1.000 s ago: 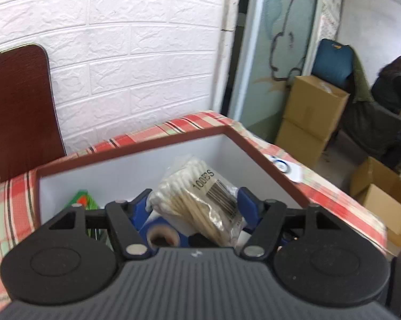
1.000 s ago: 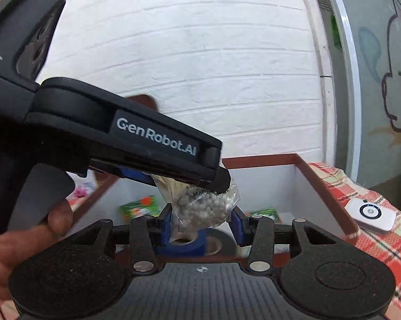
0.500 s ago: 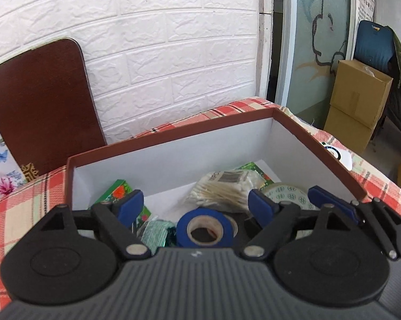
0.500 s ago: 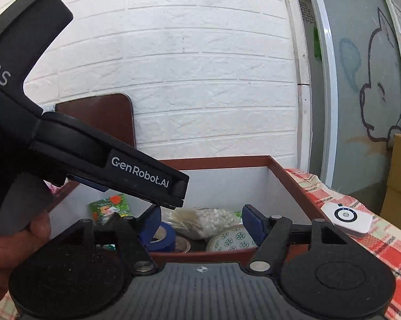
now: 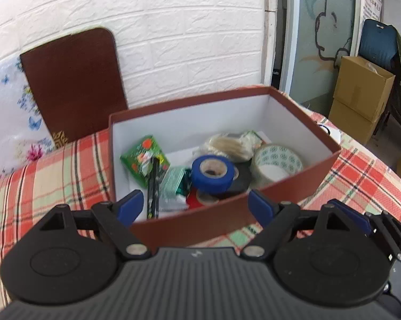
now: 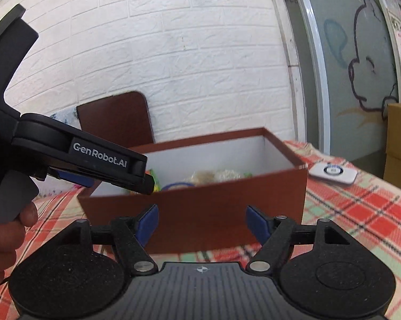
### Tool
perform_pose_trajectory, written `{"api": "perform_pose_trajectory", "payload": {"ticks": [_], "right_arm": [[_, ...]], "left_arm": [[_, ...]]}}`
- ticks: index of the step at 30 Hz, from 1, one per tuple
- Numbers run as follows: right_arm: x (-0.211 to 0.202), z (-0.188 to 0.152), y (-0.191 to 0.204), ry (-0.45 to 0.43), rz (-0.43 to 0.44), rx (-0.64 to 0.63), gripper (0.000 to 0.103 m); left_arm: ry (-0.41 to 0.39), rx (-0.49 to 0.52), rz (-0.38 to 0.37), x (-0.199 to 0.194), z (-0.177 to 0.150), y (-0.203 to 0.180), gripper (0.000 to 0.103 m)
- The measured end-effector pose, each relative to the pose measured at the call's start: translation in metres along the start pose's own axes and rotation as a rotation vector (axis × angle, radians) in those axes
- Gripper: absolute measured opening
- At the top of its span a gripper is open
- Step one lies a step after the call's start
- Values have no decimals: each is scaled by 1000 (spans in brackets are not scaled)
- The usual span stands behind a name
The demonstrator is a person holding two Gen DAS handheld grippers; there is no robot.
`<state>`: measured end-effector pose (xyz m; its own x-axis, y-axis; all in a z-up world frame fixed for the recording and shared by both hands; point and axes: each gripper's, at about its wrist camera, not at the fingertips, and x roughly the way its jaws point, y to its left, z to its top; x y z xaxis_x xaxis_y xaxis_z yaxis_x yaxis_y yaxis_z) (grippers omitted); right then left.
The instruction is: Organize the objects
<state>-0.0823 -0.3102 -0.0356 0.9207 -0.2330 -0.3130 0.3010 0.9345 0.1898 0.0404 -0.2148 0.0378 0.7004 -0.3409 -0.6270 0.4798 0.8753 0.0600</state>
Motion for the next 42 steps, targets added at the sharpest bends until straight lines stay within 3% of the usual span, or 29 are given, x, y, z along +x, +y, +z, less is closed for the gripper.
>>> {"api": "perform_pose_trajectory", "payload": {"ticks": [10,30,42], "right_arm": [[-23,1,-1,22,21,49,75],[-38,5,15,63,46,119,83],[-30,-6,30,142,69,121,86]], "left_arm": [[51,-36,52,-13,-32,15,88],[70,-29,185,-35,-83,36,98],[130,-46,206,-31,-103,50,103]]}}
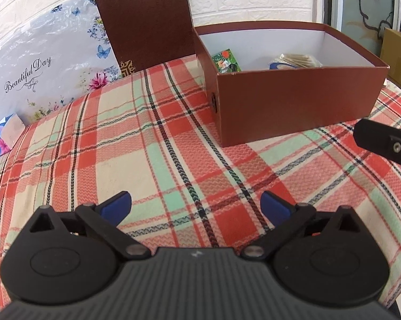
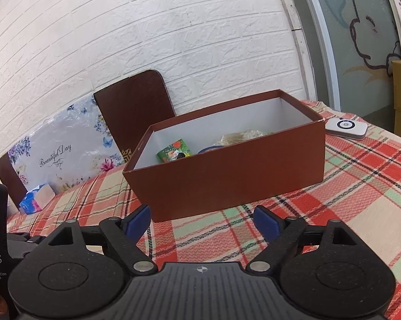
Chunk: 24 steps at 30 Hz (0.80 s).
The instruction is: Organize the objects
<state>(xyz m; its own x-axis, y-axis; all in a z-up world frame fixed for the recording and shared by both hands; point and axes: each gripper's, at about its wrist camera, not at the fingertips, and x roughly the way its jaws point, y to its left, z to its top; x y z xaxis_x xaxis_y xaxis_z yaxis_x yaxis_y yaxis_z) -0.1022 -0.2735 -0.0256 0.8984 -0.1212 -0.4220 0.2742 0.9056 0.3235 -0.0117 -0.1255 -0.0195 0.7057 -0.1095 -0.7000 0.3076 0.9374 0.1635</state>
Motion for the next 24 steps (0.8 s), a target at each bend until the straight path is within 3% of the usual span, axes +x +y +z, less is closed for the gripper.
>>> {"api": "perform_pose_trajectory", "payload": {"ticks": [10,15,24], "right_arm": [[1,1,-2,9,-14,19,89],[2,-1,0,15,-14,15,90],[3,-2,-1,19,-22,22,90]], "left_arm": [[-5,21,13,1,0,-1,103],[-19,68,65,0,-2,-7,103],[0,44,54,2,-3,-3,103]]}}
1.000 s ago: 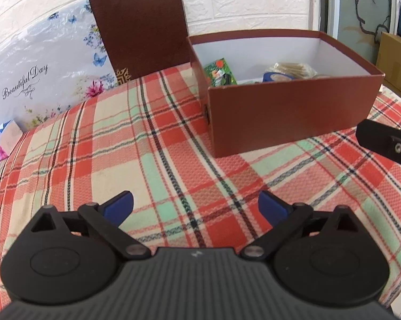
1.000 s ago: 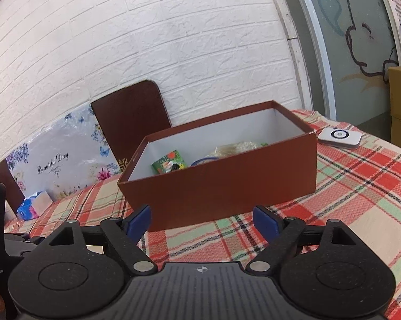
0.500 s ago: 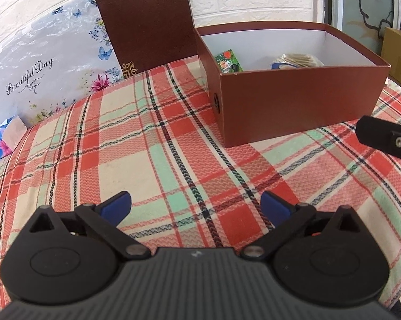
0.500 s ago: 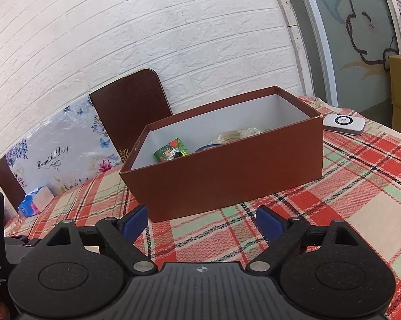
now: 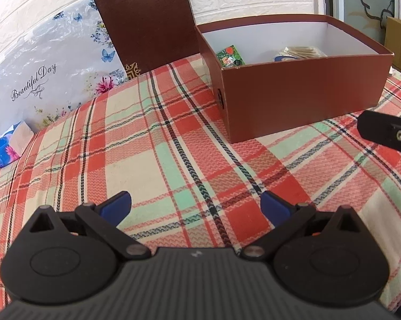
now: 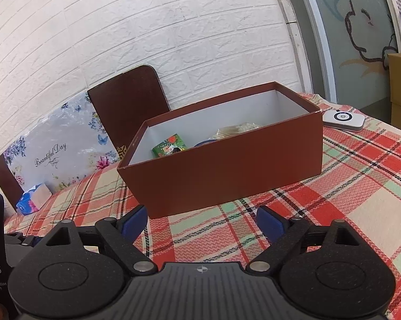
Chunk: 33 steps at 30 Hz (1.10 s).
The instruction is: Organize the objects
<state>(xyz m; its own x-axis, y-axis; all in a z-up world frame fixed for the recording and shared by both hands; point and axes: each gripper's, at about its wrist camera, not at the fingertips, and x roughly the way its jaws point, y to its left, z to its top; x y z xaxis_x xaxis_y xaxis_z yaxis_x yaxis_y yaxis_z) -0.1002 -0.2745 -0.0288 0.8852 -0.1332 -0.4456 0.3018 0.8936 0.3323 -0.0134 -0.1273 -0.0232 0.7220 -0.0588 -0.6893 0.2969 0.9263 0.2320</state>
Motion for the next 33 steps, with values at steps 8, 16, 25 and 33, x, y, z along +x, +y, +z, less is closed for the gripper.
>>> {"api": "perform_pose_trajectory", "payload": {"ticks": [8,16,25,33], "right_arm": [[1,-2,0,5,2,-2,90],[3,-3,0,12,-2,1,90],[4,-4,1,17,-7,2,90],[6,-5,1,26,-10,-1,90]], "left_arm": [[2,0,6,1,-1,0,103],[6,0,12,2,-2,1,103],[20,2,17,4,-4,0,103],[31,8,0,7,-5,-1,103]]}}
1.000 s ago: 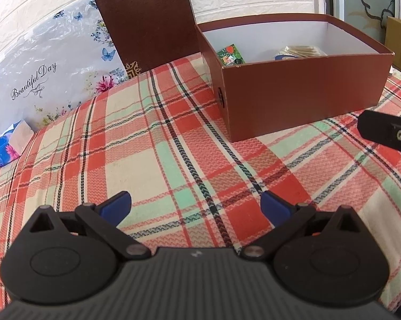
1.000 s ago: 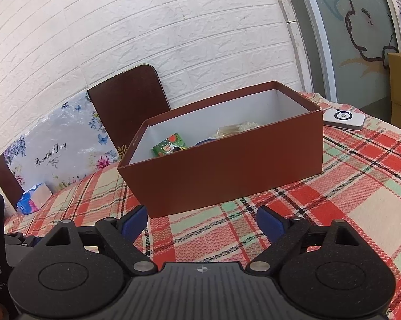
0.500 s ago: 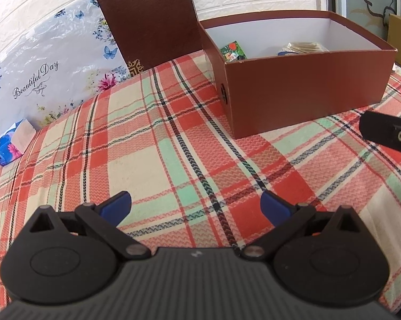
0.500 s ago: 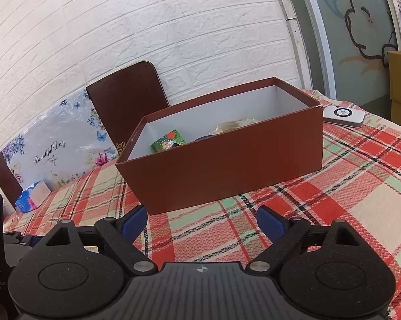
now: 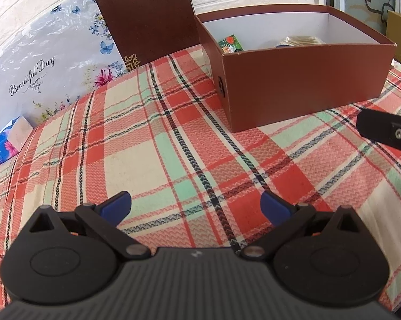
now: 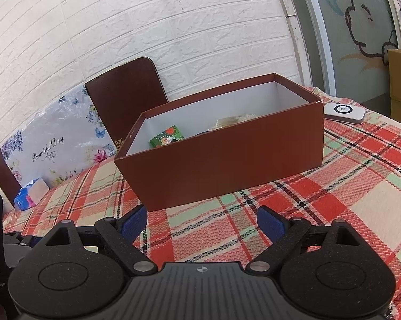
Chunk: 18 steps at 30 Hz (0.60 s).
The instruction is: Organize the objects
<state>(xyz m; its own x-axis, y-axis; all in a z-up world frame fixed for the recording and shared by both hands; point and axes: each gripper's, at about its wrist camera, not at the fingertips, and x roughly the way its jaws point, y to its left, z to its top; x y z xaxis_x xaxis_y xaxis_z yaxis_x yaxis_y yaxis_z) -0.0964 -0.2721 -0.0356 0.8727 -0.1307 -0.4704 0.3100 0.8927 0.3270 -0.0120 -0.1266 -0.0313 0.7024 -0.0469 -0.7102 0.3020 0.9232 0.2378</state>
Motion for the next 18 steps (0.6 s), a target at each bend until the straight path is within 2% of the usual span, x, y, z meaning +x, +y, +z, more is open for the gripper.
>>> {"api": "perform_pose_trajectory", "payload": {"ticks": [18], "right_arm": [[3,-2,1,16,-6,3,91]], "left_arm": [[50,3,-47,8,-4,-1,103]]}}
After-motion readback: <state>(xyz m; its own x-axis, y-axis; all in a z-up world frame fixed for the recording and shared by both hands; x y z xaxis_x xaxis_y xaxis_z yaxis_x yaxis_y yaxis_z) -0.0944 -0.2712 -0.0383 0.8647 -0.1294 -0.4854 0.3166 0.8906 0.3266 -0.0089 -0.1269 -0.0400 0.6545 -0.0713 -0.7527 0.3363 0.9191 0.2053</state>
